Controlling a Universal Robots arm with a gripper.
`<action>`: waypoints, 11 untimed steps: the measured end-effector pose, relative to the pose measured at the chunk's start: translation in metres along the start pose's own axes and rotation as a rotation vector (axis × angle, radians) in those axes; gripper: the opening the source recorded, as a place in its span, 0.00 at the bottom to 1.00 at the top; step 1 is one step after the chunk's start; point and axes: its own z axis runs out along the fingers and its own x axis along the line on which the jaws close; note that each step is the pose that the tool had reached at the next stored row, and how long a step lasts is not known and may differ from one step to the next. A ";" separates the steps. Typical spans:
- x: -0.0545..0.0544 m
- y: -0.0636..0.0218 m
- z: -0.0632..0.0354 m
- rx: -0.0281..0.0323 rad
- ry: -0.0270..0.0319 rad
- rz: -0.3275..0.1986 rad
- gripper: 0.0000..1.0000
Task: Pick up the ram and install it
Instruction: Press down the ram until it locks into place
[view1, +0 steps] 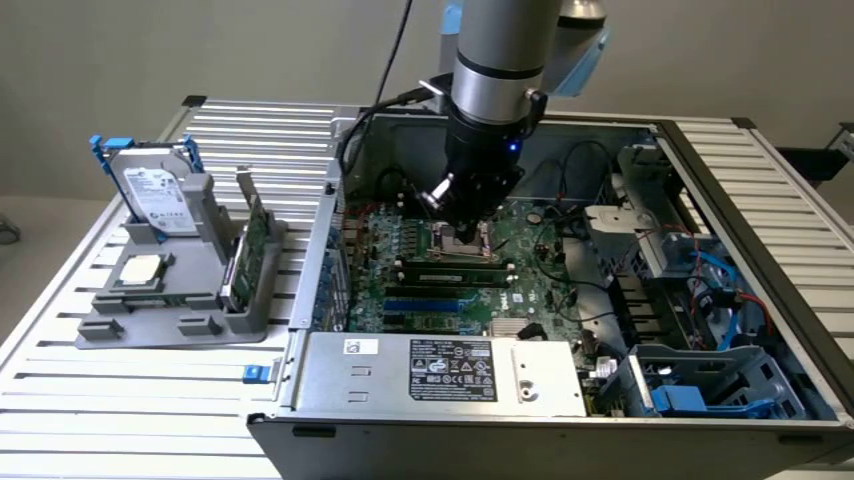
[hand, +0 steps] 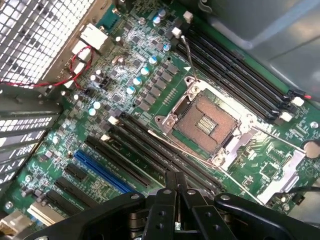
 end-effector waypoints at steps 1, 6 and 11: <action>0.000 0.0000 0.0000 -0.0003 -0.0004 0.016 0.11; 0.000 0.0000 -0.0001 -0.0017 -0.0024 0.093 0.11; 0.000 0.0000 -0.0004 -0.0031 -0.0041 0.167 0.11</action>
